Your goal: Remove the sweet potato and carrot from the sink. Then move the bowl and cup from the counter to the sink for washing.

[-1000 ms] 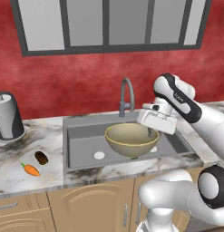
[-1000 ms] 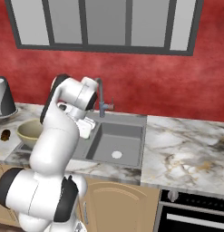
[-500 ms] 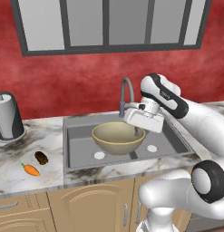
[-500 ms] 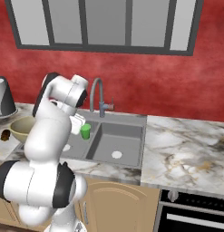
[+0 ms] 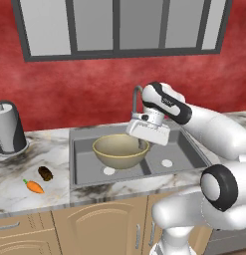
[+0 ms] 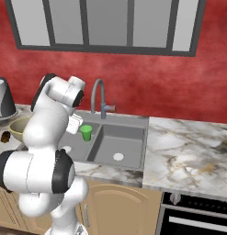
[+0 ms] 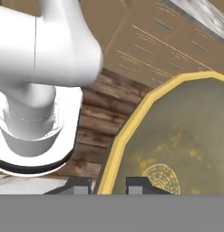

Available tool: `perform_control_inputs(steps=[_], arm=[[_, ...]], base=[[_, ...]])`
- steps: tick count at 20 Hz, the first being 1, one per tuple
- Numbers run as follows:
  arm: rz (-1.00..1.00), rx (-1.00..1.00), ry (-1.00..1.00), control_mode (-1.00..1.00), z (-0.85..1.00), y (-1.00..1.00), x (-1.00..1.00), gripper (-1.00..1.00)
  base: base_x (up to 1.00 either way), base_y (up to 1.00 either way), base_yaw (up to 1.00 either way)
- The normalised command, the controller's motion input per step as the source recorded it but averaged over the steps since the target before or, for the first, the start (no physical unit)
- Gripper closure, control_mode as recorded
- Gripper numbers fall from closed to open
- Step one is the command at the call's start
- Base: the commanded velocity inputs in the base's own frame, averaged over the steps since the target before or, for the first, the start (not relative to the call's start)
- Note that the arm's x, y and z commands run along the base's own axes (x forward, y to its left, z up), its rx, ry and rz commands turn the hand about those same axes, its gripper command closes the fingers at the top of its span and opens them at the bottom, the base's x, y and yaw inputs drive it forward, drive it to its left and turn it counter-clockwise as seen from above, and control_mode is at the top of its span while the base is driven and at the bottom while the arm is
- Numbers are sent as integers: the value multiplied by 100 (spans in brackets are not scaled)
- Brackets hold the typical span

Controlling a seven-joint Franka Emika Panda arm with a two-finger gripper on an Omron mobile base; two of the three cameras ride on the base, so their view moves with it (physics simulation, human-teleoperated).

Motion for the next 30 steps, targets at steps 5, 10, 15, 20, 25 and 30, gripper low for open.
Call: perform_control_inputs(steps=[5,10,15,20,25,30], arm=[[0,-6,0,-100,-11,13,31,100],[0,-7,0,-100,-10,9,27,100],[0,-5,0,-100,-12,1,23,100],[-3,-1,0,-100,-15,3,21,100],[-4,0,0,-100,-14,6,21,100],[-2,0,0,-100,-14,10,23,100]], base=[[0,0,0],[0,0,0],[0,0,0],[0,0,0],[0,0,0],[0,0,0]])
